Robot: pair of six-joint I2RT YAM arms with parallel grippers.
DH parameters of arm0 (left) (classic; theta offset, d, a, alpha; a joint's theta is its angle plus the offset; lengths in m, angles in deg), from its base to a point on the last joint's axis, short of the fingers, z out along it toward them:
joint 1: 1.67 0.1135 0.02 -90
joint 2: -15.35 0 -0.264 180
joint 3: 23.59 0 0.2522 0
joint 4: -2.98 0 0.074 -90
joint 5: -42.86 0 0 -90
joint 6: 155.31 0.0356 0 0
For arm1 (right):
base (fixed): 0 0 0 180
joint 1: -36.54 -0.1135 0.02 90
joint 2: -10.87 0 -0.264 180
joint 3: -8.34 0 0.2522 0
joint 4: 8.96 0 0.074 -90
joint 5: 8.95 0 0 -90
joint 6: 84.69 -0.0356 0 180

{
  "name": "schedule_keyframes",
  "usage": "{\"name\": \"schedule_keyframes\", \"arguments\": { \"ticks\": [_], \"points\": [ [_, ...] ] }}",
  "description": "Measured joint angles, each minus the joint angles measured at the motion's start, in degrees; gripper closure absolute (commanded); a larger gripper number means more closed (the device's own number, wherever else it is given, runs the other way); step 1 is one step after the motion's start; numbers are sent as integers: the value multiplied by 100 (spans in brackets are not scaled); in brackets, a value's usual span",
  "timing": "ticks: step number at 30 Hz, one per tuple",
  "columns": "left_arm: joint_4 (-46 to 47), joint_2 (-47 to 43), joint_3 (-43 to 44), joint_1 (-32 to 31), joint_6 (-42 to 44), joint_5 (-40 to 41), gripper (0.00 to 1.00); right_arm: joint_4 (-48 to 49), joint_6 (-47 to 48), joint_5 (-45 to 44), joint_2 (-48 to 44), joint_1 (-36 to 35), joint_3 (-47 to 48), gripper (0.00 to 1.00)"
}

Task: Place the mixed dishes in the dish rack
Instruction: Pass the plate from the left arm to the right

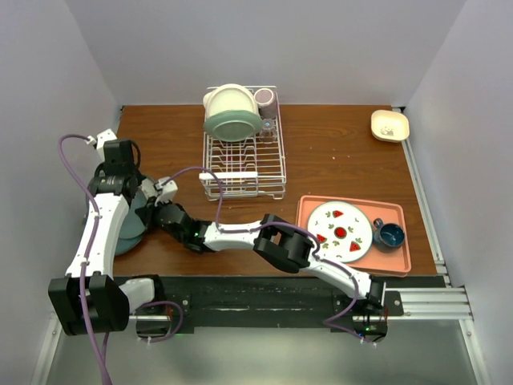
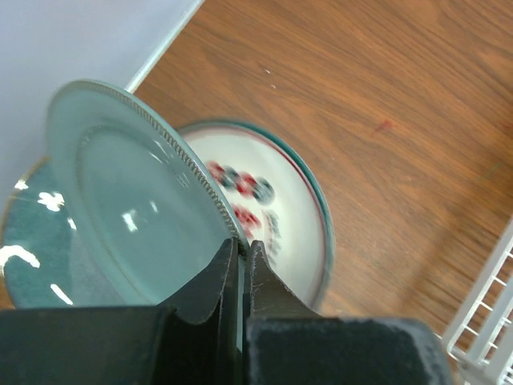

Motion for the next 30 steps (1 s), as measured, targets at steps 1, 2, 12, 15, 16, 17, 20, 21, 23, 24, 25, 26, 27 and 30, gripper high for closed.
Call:
{"name": "schedule_keyframes", "arguments": {
  "ticks": [1,2,12,15,16,17,20,21,23,24,25,26,27,30],
  "points": [
    [-9,4,0,0,-33,-55,100,24,-9,-37,0,-2,-39,100],
    [-11,7,0,-2,-50,-92,100,52,-20,-68,0,-2,-68,100],
    [-50,-2,192,-15,-55,-343,70,313,-138,-33,-44,0,-289,100],
    [-87,-59,407,-28,-13,-387,55,343,-118,7,-188,-9,-483,100],
    [-105,-103,479,-28,-24,-398,51,337,-105,28,-247,-15,-553,100],
    [-125,-153,540,-28,-28,-400,49,337,-90,57,-328,-15,-651,100],
    [-188,-358,737,-28,-22,-398,39,291,-39,129,-511,-20,-811,100],
    [-212,-404,796,-28,-7,-396,37,293,-28,146,-542,-20,-837,100],
    [-273,-509,944,-28,4,-387,32,289,15,216,-632,-22,-909,100],
    [-299,-564,1012,-28,13,-382,31,280,39,247,-693,-28,-951,100],
    [-323,-610,1062,-28,17,-376,29,273,68,254,-741,-31,-988,100],
    [-358,-664,1137,-28,17,-374,28,278,103,256,-831,-37,-1067,100],
    [-385,-715,1207,-28,20,-372,27,284,129,256,-892,-42,-1113,100],
    [-472,-861,1386,-28,52,-372,22,291,208,256,-1067,-55,-1191,100]
  ]
}}
